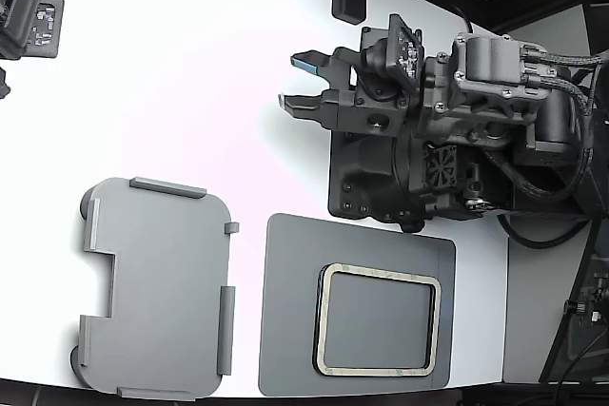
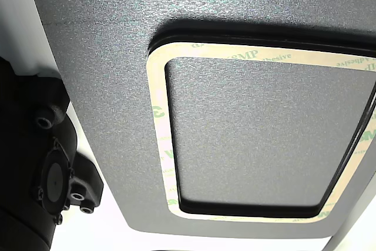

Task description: Grab top frame and put it into gray box.

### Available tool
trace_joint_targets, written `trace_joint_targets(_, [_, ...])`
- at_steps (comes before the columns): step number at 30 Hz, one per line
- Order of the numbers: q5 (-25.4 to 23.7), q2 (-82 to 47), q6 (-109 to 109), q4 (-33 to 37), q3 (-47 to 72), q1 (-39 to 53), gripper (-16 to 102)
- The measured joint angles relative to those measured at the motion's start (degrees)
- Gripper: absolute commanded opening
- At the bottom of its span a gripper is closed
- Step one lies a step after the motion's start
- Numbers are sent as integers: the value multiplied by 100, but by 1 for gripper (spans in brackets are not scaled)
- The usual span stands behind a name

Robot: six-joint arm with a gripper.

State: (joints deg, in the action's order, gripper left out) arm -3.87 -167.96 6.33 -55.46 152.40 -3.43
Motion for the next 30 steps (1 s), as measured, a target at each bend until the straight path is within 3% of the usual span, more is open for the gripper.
trace_joint_targets(13, [-123,18,88,-9,-18,0,100])
trace_joint_targets(19, [-123,826,-79,-114,-870,132,100])
trace_joint_targets(24, [-211,1775,-1274,-677,-1934,642,100])
trace_joint_targets(30, [536,2443,-3964,-1468,-3085,896,99])
